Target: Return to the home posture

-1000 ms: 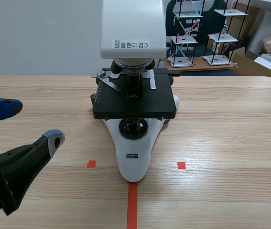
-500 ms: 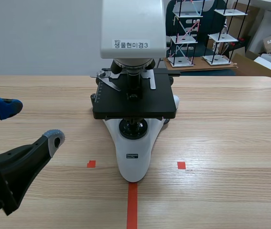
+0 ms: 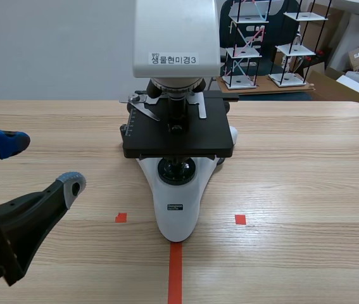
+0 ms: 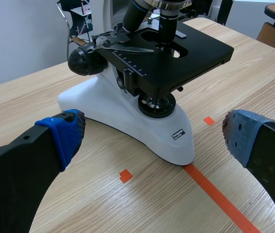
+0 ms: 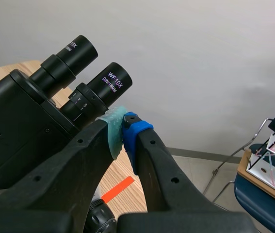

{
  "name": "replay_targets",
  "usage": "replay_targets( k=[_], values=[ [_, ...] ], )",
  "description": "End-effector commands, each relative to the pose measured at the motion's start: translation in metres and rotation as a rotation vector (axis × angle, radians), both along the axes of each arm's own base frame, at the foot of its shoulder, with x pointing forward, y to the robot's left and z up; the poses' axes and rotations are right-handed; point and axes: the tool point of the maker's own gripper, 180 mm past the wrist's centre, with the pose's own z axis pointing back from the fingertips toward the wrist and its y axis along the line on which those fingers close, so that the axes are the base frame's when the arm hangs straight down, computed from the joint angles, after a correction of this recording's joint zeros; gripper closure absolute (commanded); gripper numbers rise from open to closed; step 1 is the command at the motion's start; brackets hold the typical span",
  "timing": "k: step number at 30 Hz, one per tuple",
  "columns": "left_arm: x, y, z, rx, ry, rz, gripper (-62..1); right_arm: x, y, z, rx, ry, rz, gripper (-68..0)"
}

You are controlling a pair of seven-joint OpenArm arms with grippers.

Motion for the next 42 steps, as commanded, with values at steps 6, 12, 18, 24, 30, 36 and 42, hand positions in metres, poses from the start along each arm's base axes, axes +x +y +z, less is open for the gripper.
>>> replay_targets(
  k=[6,12,18,24,30,36,42],
  values=[
    [0.0,-0.001,0.006,-0.016,-0.017,0.003,-59.6,-0.002,-0.001,0.008,0.016,-0.024,0.003,-0.1],
    [0.0,-0.001,0.006,-0.017,-0.017,0.003,-59.6,-0.002,-0.004,0.007,0.022,-0.028,-0.001,-0.2],
    [0.0,-0.001,0.006,-0.016,-0.016,0.003,-59.6,-0.01,-0.032,0.011,0.036,-0.076,-0.039,-4.6],
    [0.0,-0.001,0.006,-0.016,-0.016,0.003,-59.6,-0.029,-0.063,0.005,-0.026,-0.109,-0.099,-21.7],
    [0.0,-0.001,0.006,-0.016,-0.016,0.003,-59.6,-0.056,-0.073,-0.019,-0.061,-0.088,-0.119,-43.0],
    [0.0,-0.001,0.006,-0.016,-0.016,0.003,-59.6,-0.088,-0.068,-0.037,-0.031,-0.064,-0.121,-56.5],
    [0.0,-0.001,0.006,-0.016,-0.016,0.003,-59.6,-0.123,-0.053,-0.053,-0.021,-0.072,-0.128,-56.5]
  ],
)
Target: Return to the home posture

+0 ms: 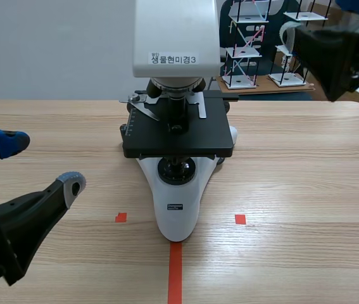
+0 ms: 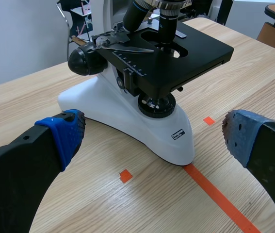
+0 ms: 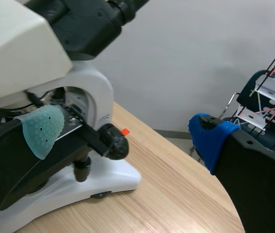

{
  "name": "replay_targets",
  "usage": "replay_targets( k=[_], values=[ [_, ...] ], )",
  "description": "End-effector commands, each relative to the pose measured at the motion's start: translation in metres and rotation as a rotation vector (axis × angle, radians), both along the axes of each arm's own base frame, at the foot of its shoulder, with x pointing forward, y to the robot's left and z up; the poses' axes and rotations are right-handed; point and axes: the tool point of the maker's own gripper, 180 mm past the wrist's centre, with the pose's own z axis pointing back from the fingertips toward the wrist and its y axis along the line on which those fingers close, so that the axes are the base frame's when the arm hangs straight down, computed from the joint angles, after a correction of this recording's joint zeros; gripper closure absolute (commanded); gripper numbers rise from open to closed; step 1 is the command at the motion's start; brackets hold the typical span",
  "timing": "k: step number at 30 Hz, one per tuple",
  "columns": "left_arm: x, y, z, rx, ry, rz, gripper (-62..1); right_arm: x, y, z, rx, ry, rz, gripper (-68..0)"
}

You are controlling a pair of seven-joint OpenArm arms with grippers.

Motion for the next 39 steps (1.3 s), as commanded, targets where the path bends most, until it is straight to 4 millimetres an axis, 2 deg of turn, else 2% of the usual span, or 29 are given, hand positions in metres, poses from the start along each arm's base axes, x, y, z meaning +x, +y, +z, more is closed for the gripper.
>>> replay_targets(
  k=[1,12,19,25,39],
  values=[
    [0.0,-0.001,0.006,-0.016,-0.016,0.003,-59.6,-0.009,0.009,0.003,0.01,-0.021,0.015,-56.5],
    [0.0,-0.001,0.006,-0.016,-0.016,0.003,-59.6,-0.077,0.049,-0.045,0.015,0.132,0.076,-59.4],
    [0.0,-0.001,0.006,-0.016,-0.016,0.003,-59.6,-0.121,0.068,-0.079,-0.025,0.283,0.231,-59.4],
    [0.0,-0.001,0.006,-0.015,-0.016,0.003,-59.6,-0.133,0.068,-0.087,-0.041,0.325,0.26,-59.3],
    [0.0,-0.001,0.006,-0.016,-0.016,0.003,-59.6,-0.134,0.067,-0.089,-0.061,0.324,0.265,-59.3]
  ],
)
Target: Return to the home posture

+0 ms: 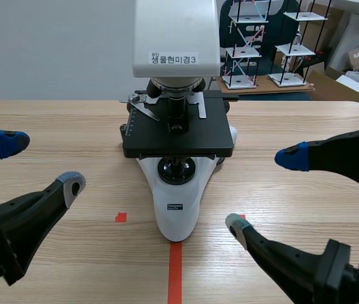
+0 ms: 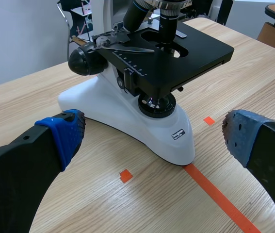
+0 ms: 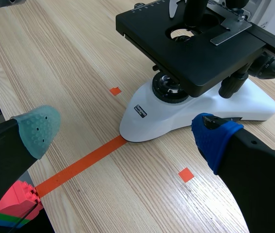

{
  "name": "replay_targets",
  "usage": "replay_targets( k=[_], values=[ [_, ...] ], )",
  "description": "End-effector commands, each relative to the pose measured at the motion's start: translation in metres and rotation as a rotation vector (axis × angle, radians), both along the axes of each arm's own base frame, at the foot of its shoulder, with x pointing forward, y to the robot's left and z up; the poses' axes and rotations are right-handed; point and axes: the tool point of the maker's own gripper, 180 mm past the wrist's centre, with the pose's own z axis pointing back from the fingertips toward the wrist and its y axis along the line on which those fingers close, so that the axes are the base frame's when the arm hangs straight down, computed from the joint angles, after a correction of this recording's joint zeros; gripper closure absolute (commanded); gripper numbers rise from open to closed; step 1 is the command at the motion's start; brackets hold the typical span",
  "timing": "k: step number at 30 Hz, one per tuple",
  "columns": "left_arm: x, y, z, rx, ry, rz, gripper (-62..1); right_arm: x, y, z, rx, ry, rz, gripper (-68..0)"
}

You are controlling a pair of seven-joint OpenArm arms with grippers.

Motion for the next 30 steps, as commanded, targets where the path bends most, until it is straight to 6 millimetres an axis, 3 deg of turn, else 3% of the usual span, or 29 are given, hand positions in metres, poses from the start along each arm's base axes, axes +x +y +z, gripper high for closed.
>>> replay_targets(
  k=[1,30],
  values=[
    [0.0001,-0.0008,0.0059,-0.016,-0.016,0.003,-59.6,0.0025,0.0,0.0066,0.003,-0.025,0.01,-59.3],
    [0.0001,-0.0008,0.0059,-0.016,-0.016,0.003,-59.6,0.0037,0.0009,0.0115,0.022,-0.044,0.01,-59.3]
  ],
)
